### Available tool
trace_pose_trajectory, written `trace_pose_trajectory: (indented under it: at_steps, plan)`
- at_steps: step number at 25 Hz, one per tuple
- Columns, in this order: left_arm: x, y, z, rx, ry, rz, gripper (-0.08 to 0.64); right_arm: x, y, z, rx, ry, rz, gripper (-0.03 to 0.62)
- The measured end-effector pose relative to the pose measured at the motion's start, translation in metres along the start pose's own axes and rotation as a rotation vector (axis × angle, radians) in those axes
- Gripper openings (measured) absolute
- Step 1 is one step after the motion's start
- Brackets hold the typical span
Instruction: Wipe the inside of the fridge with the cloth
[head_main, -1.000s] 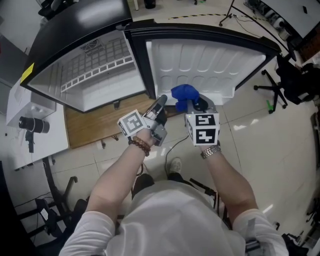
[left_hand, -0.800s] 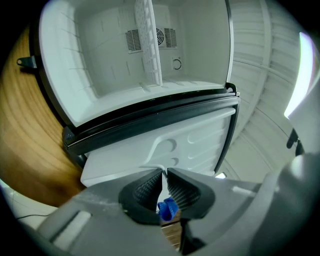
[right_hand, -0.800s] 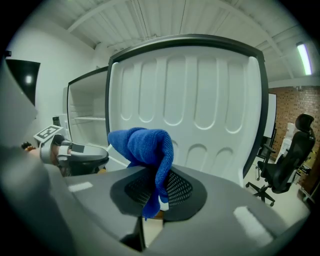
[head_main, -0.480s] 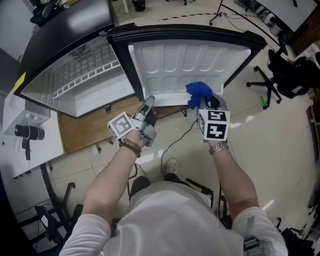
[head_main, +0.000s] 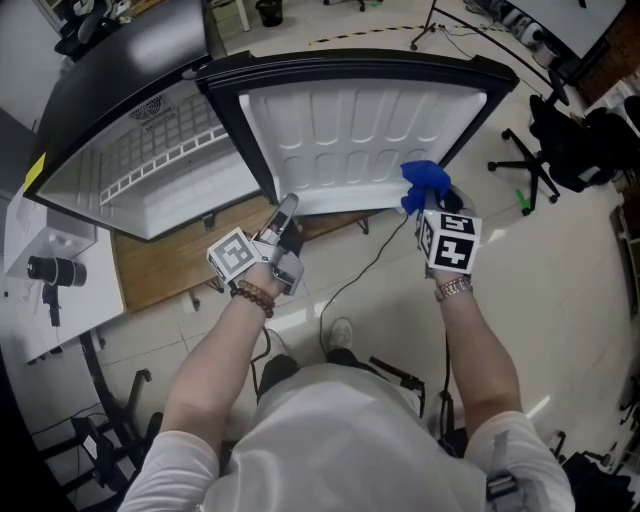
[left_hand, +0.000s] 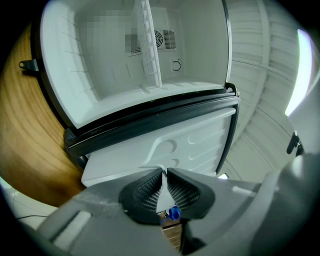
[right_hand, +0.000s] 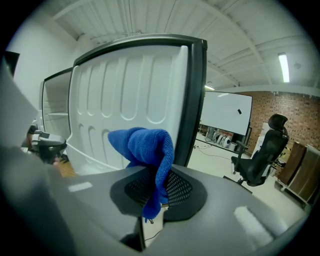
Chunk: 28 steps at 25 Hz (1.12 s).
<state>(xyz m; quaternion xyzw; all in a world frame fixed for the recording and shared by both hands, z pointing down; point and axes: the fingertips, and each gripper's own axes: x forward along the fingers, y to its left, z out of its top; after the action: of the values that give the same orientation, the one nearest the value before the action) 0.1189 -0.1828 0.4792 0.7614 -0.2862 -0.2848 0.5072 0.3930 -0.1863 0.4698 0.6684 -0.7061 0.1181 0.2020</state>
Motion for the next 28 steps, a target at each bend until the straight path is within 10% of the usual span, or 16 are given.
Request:
trace_pose_trajectory:
  at_steps: [12, 28]
  plan:
    - [0.003, -0.002, 0.002, 0.013, -0.006, -0.010, 0.034, -0.029, -0.004, 0.013, 0.046, -0.057, 0.030, 0.038]
    - [0.006, -0.001, 0.003, -0.007, 0.014, -0.012, 0.032, 0.012, 0.198, -0.039, 0.034, 0.067, 0.402, 0.038]
